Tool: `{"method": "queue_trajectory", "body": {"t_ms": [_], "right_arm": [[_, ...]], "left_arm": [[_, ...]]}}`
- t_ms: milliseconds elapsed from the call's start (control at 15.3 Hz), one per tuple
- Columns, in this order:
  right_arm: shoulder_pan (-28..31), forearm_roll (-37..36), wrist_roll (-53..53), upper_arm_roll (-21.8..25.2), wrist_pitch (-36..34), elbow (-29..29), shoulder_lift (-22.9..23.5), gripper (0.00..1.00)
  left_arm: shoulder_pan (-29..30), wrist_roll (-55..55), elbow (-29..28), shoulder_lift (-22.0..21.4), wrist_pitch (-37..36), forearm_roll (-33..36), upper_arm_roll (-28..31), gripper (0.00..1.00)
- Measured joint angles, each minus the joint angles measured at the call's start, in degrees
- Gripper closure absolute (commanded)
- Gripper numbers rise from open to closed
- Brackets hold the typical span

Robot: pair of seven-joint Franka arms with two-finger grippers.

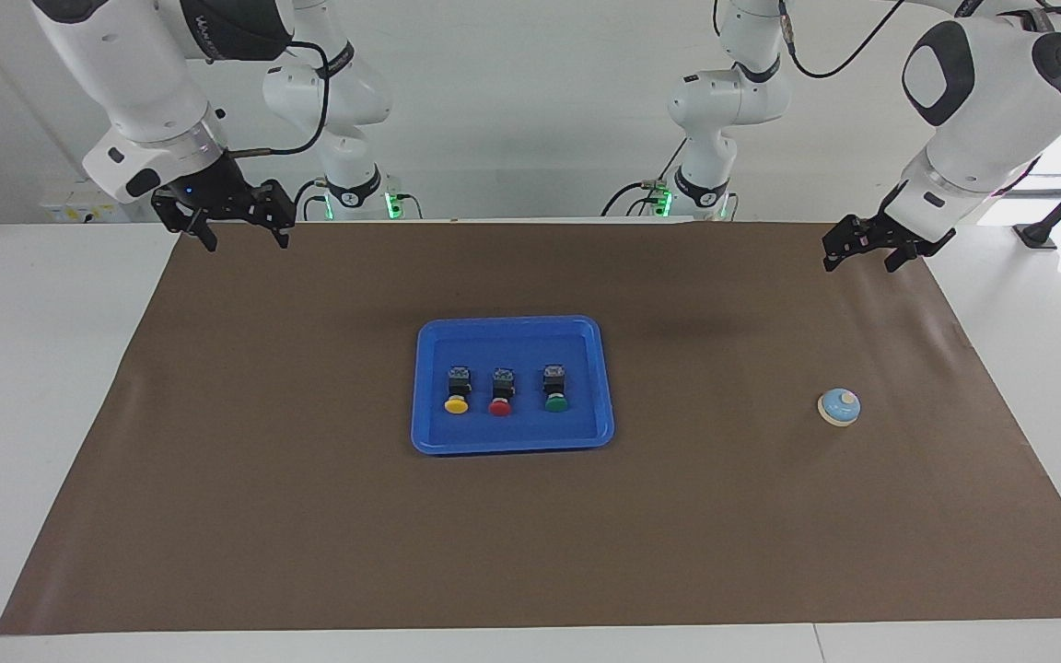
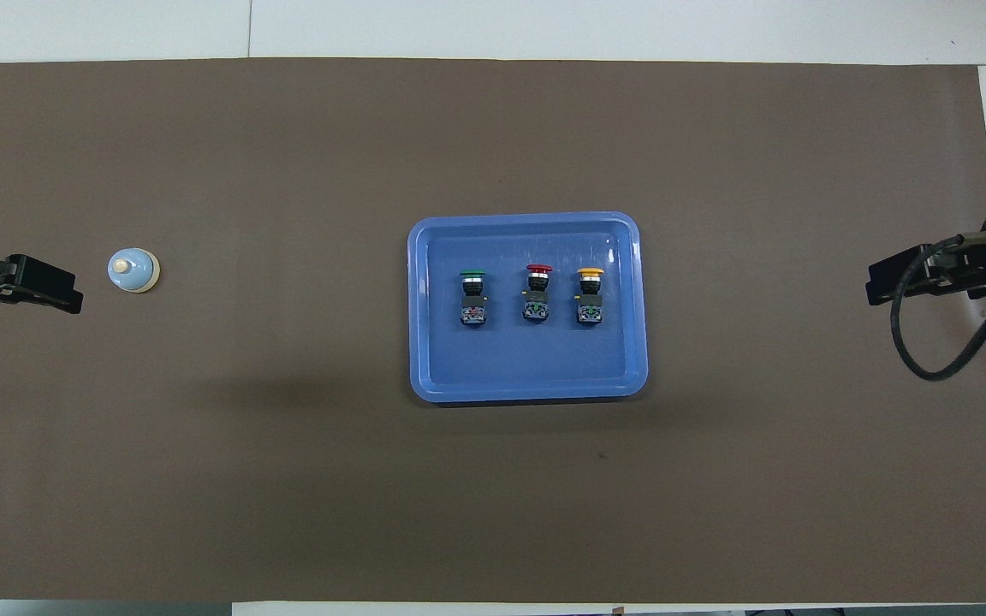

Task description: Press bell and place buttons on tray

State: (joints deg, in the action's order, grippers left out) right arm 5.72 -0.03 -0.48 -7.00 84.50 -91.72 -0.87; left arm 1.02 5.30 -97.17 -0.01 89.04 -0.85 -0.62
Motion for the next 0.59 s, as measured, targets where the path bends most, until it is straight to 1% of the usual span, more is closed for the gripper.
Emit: {"method": "queue_trajectory", "body": {"t_ms": [262,590], "right_arm": [[0.00,0.00,0.00,0.00,0.00,0.00,0.00,0.00],[0.00,0.00,0.00,0.00,0.00,0.00,0.00,0.00]], "left_arm": [[-0.21,0.00,0.95,-0.01,-0.06,0.00,-0.19,0.00],[-2.91,-0.14,1.78,-0.02,-0.20,0.00,-0.34,0.00]]}}
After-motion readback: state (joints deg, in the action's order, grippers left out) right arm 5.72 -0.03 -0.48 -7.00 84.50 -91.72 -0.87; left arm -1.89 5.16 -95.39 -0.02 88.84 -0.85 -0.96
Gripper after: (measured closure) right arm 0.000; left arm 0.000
